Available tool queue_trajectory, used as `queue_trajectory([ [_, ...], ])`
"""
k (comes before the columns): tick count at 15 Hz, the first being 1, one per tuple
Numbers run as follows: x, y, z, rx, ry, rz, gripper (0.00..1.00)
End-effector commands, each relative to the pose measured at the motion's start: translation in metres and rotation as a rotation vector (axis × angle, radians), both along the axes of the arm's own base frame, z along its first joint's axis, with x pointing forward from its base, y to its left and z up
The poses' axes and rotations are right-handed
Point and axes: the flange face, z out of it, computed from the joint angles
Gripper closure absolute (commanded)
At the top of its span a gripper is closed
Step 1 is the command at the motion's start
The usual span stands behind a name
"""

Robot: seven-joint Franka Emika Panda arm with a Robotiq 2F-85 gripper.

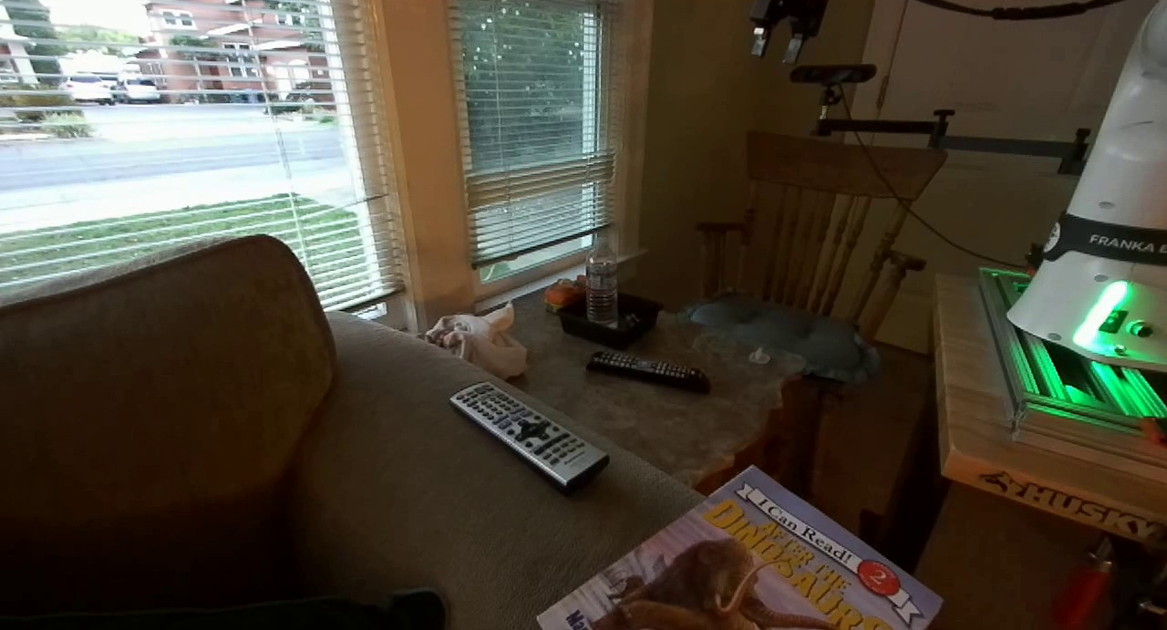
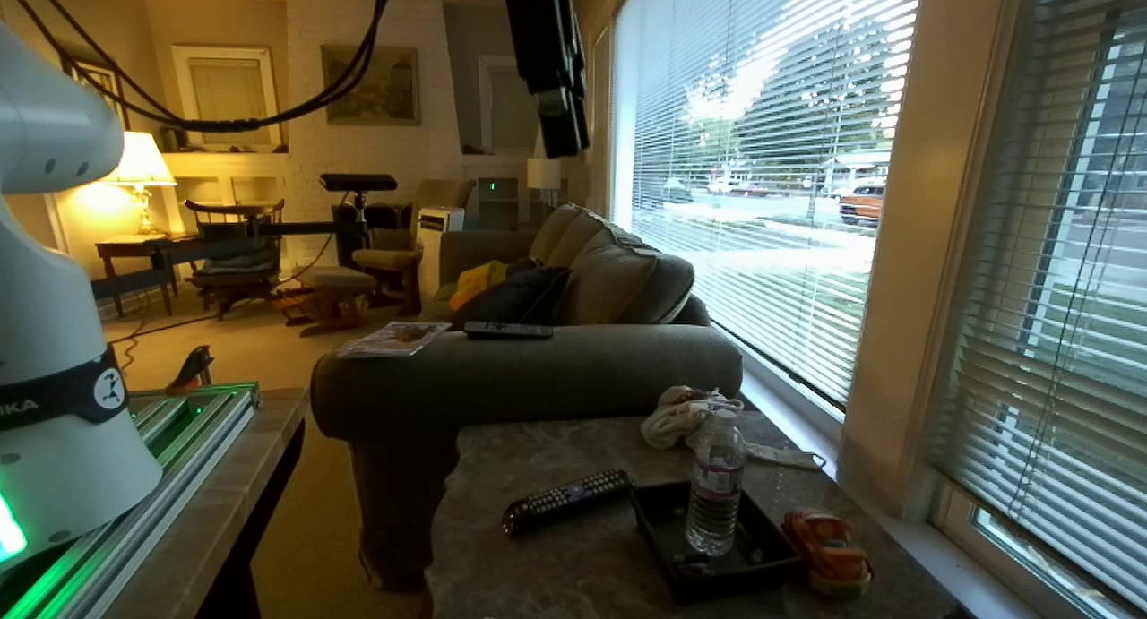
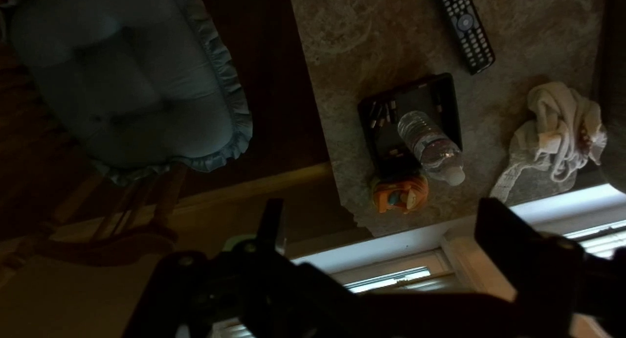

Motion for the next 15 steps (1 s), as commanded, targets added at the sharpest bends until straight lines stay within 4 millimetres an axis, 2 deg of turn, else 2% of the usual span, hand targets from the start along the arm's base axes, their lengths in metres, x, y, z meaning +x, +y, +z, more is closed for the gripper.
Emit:
queue_trajectory([
  [1,0.037,-0.042,-0.026,0.086,-0.039,0.003,0.00],
  [3,0.050,-0.049,-0.048,0.172,-0.040,0.016,0.00],
  [7,0.072,-0.047,-0.082,0.276,-0.001,0.064,0.00],
  [11,0.093,-0.044,-0.110,0.280,0.065,0.107,0.00],
  [15,0.112,-0.033,-0.141,0.243,0.124,0.169,0.00],
])
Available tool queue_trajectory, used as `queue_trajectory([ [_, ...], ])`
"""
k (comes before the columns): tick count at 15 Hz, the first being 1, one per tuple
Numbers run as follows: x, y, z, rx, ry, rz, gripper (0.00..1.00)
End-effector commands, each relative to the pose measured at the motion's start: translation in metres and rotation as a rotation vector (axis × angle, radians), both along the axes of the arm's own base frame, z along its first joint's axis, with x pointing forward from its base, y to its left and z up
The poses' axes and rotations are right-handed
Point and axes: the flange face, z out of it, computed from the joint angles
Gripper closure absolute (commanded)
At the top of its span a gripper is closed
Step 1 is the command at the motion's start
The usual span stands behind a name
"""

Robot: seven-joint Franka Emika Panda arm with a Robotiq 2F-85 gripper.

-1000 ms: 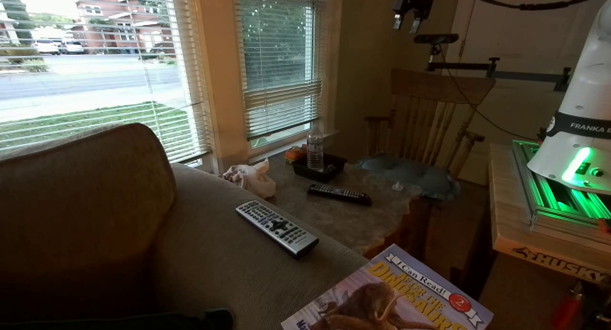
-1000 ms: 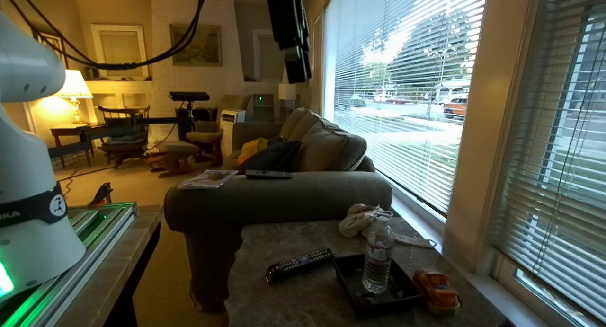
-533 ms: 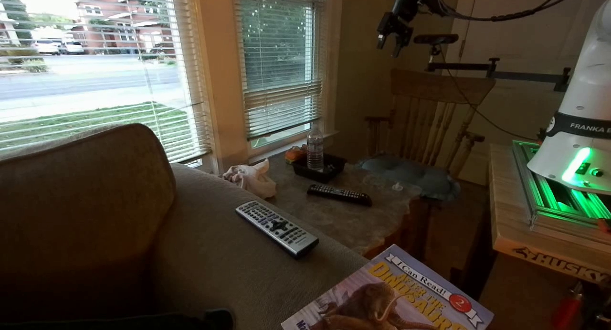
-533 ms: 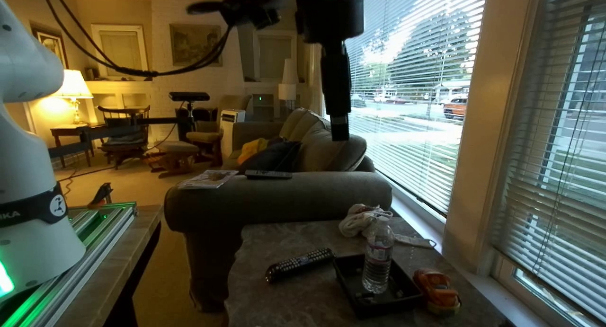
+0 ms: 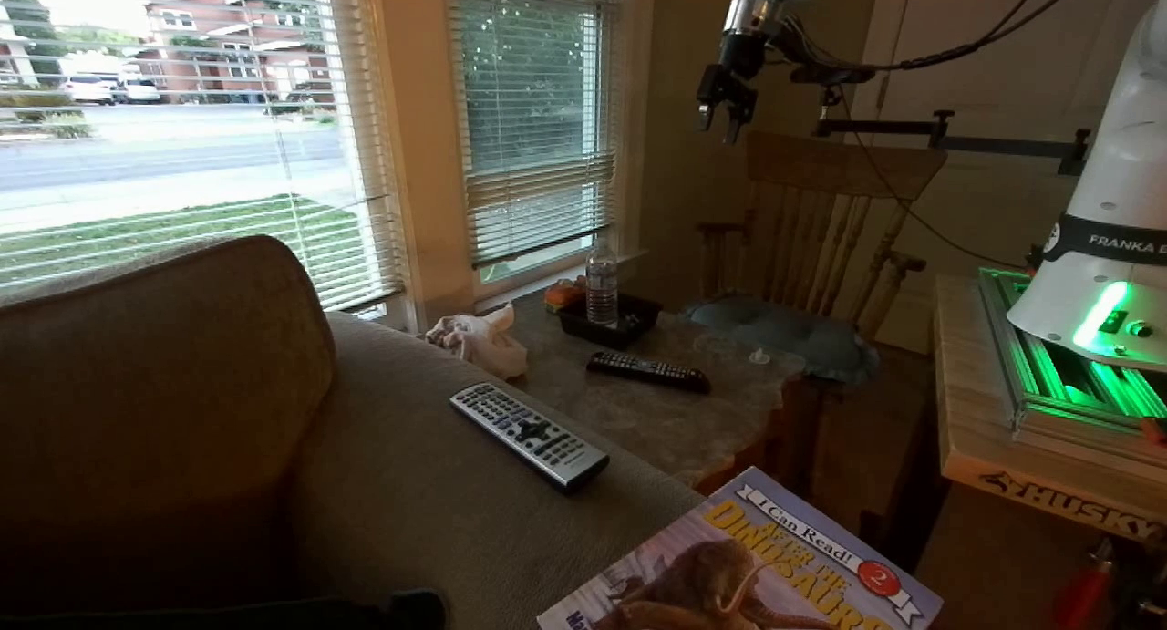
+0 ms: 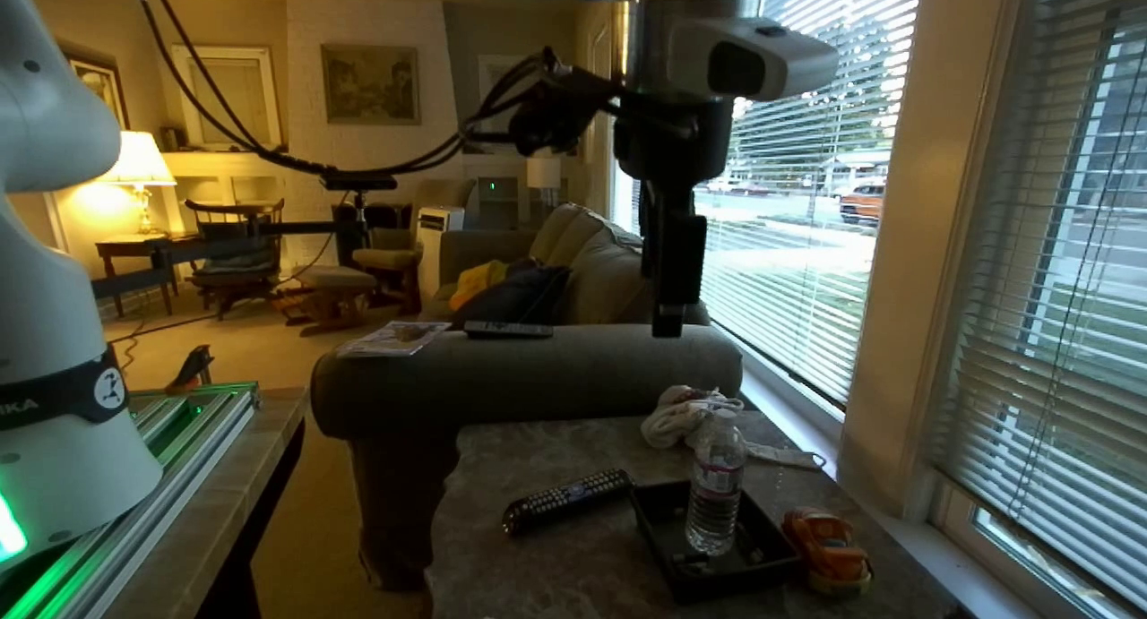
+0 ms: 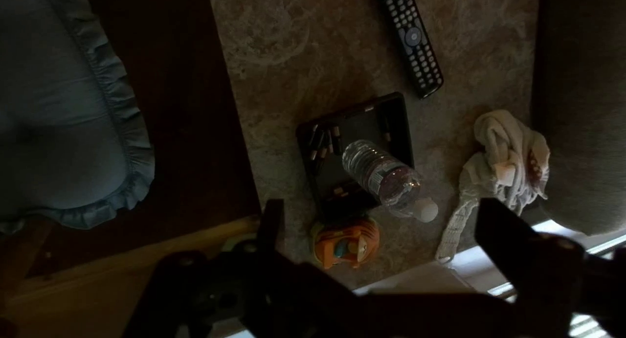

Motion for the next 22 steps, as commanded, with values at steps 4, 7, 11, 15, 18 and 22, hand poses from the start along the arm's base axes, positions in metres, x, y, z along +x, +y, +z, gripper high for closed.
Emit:
queue_trajectory([
  [4,0.012,0.008,-0.021,-0.002,0.032,0.035,0.00],
  [7,0.011,0.004,-0.018,-0.002,0.028,0.027,0.00],
  [11,0.022,0.003,-0.028,-0.035,0.039,0.100,0.00],
  [15,0.060,0.013,-0.055,-0.113,0.085,0.276,0.00],
  [18,0.091,0.020,-0.078,-0.171,0.092,0.385,0.00],
  [22,0.124,0.033,-0.102,-0.187,0.060,0.448,0.00],
])
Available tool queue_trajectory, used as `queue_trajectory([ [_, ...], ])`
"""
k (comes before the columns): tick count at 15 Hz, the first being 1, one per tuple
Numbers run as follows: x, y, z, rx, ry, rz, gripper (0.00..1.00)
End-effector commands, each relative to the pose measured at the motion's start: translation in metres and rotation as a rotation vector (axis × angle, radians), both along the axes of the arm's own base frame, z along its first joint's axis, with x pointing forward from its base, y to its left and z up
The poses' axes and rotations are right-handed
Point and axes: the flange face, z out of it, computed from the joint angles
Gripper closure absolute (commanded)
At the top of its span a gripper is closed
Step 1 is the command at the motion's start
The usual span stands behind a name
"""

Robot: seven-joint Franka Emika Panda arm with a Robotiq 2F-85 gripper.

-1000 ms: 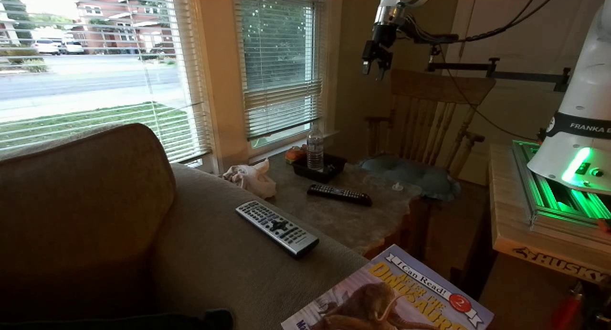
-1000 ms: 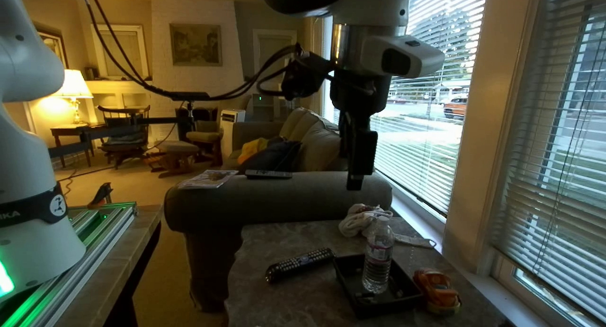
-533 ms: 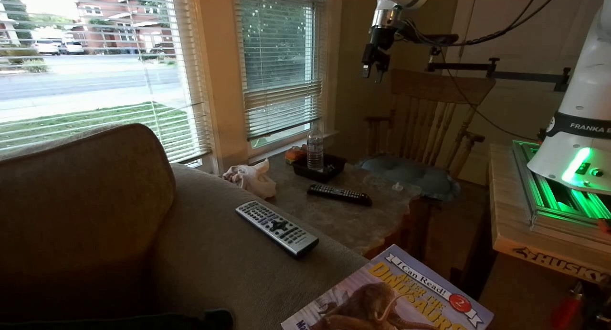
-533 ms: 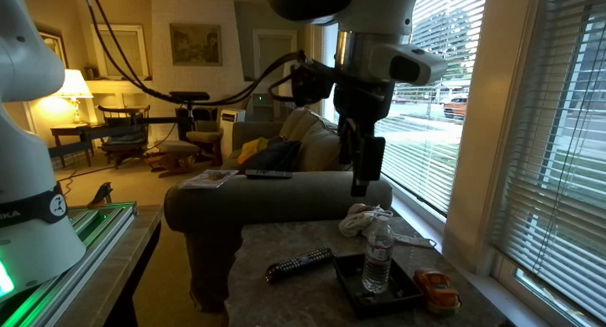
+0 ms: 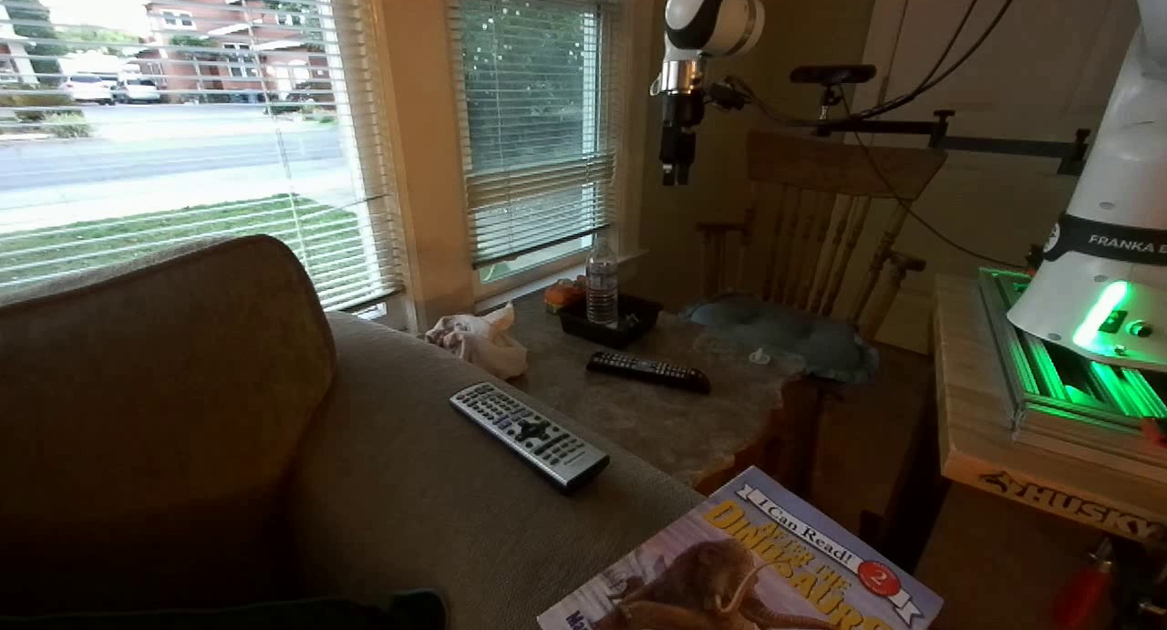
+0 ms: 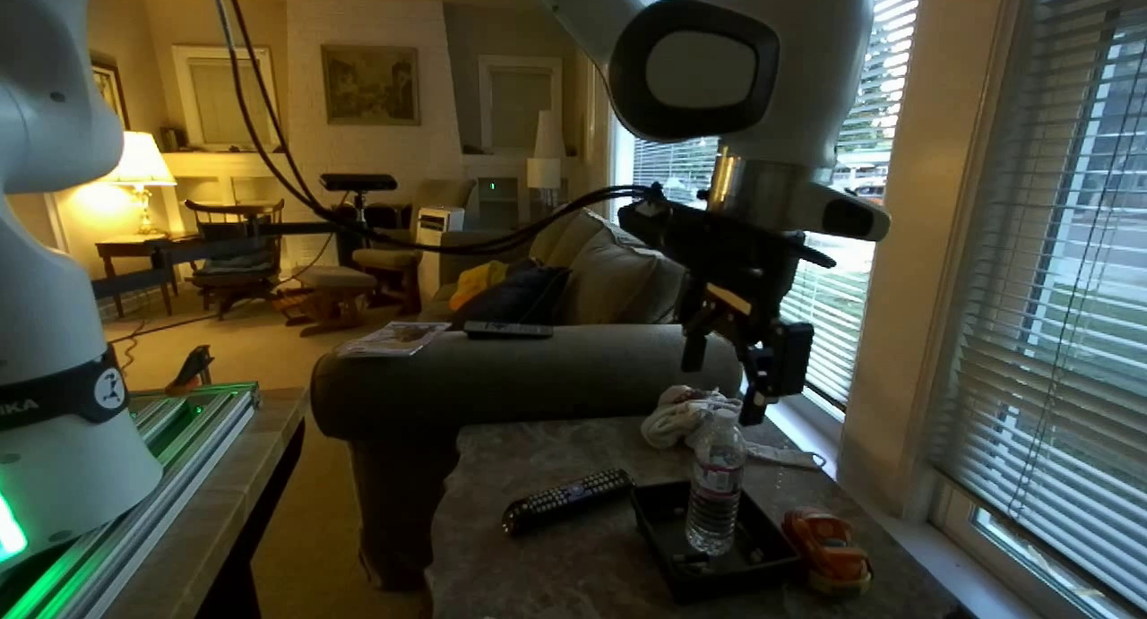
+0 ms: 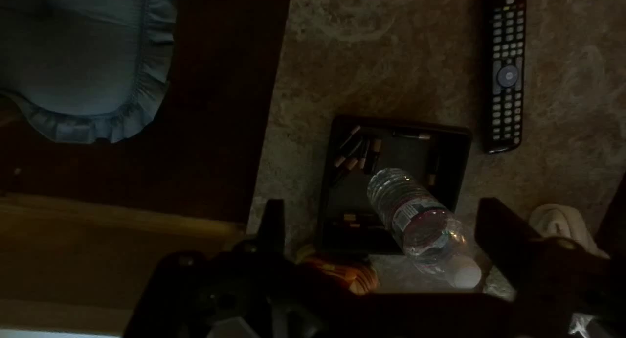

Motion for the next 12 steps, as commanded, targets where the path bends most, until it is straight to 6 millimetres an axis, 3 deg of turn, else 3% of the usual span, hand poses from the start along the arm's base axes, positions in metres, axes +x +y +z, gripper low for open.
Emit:
queue_trajectory([
  [1,0.036,0.005,-0.020,-0.003,-0.030,0.070,0.00],
  [7,0.069,0.034,-0.039,0.039,-0.070,0.091,0.00],
  [12,0.083,0.050,-0.052,0.058,-0.065,0.108,0.00],
])
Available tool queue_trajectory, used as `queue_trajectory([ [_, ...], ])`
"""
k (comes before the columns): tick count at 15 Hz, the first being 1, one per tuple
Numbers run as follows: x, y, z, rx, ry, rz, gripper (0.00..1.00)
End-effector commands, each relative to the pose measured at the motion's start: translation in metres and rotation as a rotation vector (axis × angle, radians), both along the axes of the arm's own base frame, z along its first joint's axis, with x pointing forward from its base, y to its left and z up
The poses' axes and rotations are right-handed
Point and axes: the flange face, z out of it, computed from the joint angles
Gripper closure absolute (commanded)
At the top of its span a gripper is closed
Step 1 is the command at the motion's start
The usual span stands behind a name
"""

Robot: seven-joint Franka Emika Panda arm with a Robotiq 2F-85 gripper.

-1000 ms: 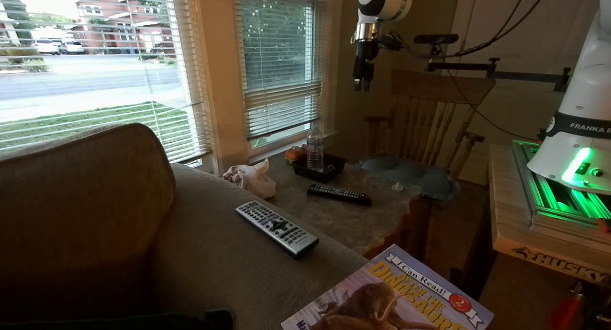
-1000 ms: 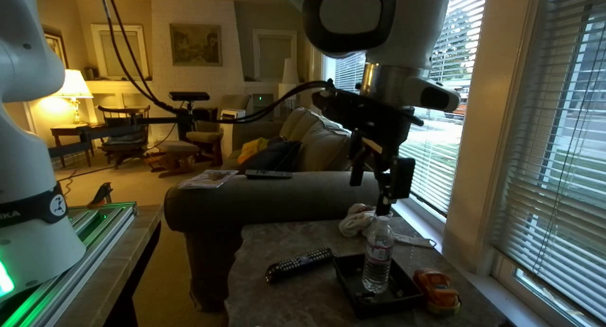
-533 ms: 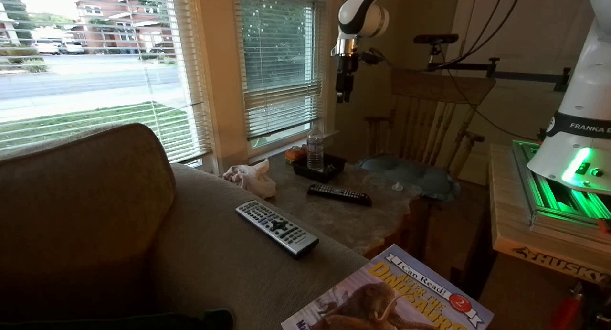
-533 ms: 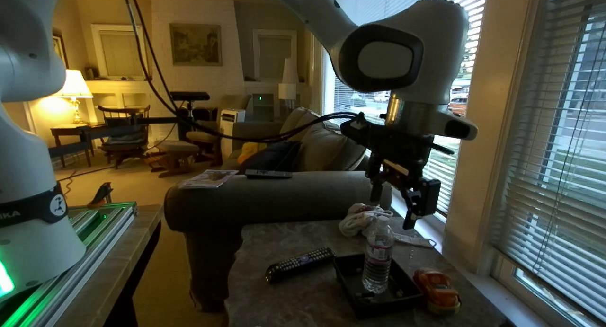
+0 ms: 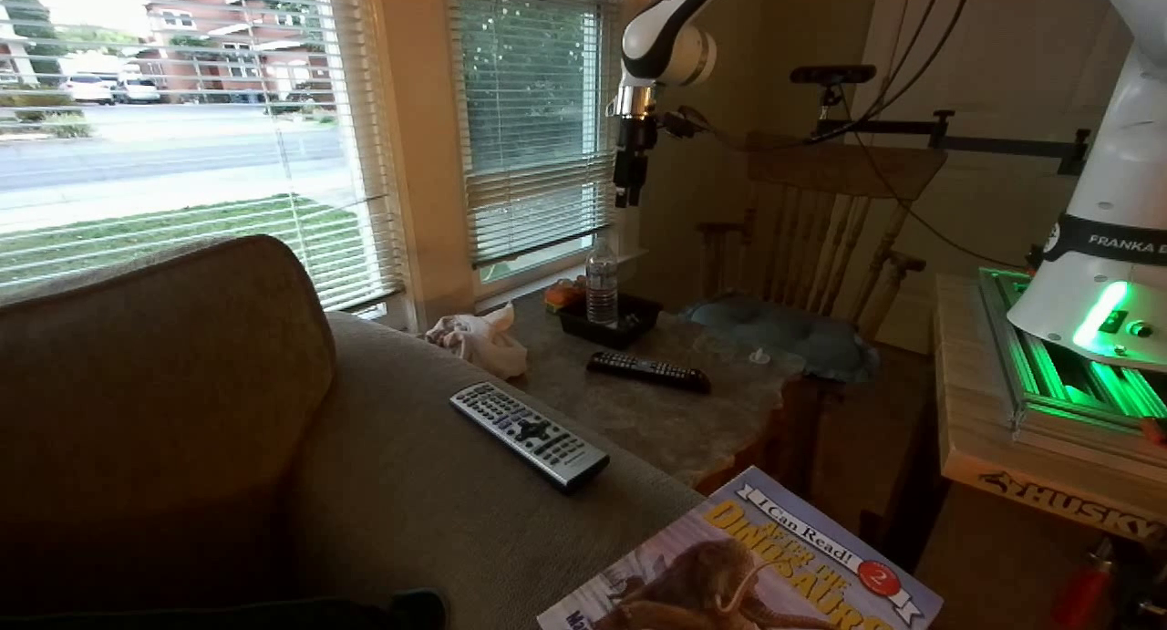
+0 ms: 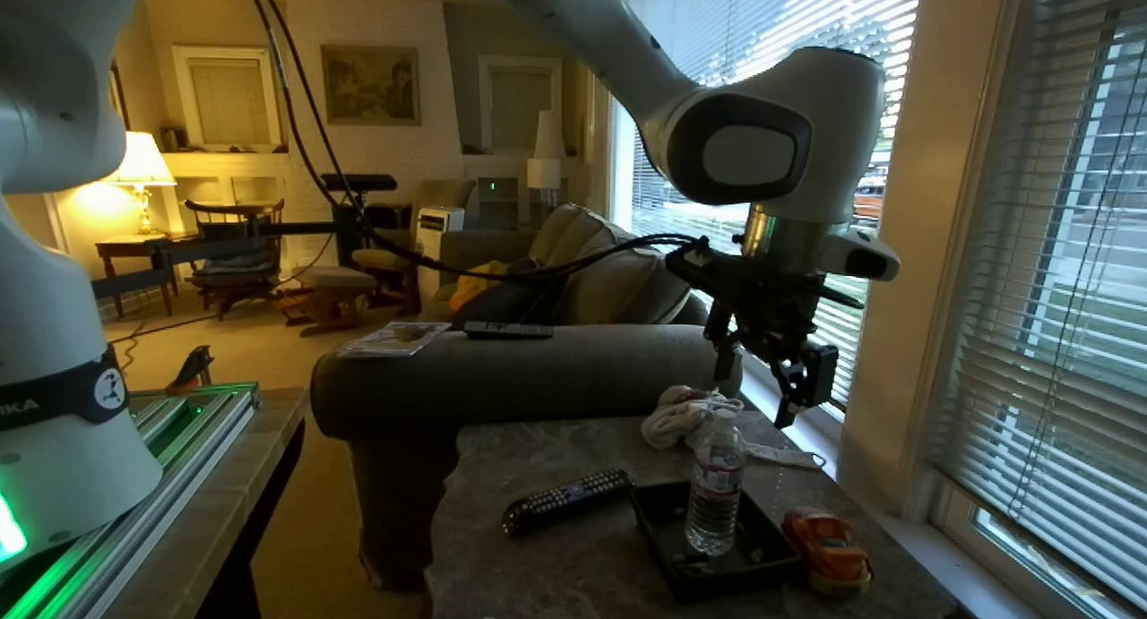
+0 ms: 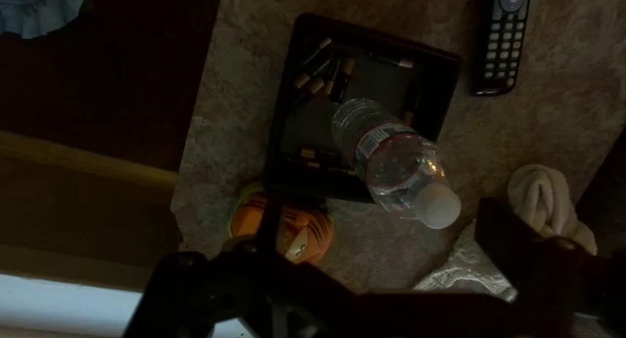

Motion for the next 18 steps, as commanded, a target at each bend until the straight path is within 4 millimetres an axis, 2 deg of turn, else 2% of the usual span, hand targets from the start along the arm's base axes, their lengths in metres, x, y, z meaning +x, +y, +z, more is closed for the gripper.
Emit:
queue_trajectory([
  [1,0.014,0.008,-0.012,0.018,0.003,0.011,0.00],
  [9,0.023,0.031,-0.043,0.050,0.054,0.052,0.00],
  [16,0.031,0.039,-0.055,0.065,0.088,0.068,0.01],
  [17,0.032,0.039,-0.056,0.066,0.092,0.068,0.11],
  [18,0.033,0.040,-0.057,0.067,0.095,0.070,0.25],
])
